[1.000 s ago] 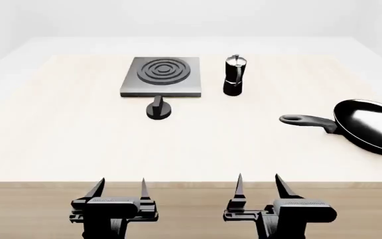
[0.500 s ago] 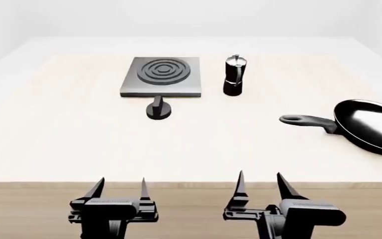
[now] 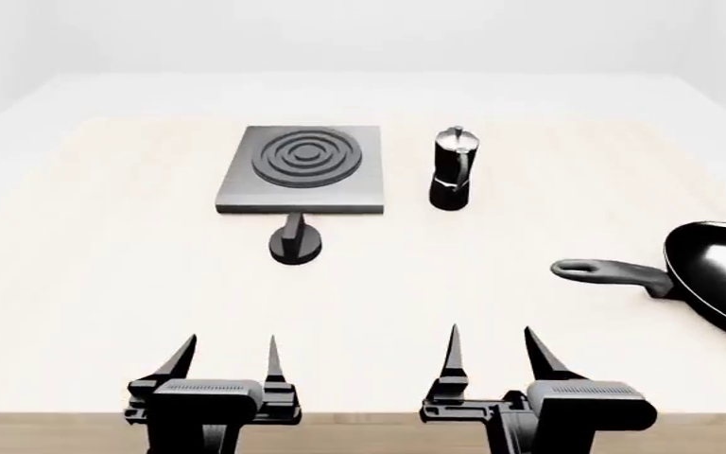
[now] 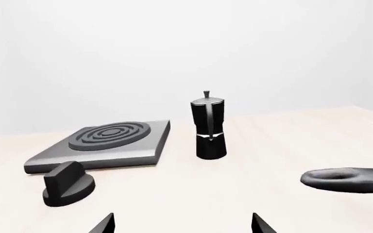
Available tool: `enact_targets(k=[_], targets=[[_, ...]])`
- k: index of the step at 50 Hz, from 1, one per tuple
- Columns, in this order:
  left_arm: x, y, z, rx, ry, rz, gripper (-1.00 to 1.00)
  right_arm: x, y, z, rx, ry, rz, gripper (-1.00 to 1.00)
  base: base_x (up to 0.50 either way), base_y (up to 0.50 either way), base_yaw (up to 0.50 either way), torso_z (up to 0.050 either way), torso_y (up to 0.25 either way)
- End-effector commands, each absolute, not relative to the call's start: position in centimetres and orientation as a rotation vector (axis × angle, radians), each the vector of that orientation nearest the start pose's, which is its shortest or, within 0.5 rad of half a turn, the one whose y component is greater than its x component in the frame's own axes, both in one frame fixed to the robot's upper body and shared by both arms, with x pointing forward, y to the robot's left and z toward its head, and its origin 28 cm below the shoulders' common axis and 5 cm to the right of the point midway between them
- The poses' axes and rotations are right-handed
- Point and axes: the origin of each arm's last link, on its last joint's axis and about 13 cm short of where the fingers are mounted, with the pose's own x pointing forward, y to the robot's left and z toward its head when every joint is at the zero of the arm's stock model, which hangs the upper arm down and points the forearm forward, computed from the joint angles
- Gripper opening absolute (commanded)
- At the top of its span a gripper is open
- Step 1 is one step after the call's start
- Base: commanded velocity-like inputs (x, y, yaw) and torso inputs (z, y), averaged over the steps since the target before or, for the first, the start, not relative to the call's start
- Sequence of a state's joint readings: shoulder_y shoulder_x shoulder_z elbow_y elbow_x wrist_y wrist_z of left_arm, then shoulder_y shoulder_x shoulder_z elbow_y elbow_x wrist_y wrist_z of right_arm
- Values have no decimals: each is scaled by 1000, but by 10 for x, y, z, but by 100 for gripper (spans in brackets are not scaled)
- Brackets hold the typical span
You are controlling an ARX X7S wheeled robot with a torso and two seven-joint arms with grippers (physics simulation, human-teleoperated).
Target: Put the frying pan on the stove.
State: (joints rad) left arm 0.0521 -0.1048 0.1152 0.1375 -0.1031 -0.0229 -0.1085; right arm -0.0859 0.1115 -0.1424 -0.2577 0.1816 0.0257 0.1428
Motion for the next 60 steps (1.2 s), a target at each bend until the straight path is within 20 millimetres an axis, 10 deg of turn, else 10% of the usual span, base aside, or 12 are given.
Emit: enact_targets(k=[1, 60], targets=[[198, 204, 29, -11, -52, -21, 100, 190, -86, 47, 107, -116, 34, 100, 324, 0, 0, 0, 0], [199, 203, 29, -16, -49, -18, 100, 192, -86, 82, 129, -126, -115, 100, 278, 0, 0, 0, 0]])
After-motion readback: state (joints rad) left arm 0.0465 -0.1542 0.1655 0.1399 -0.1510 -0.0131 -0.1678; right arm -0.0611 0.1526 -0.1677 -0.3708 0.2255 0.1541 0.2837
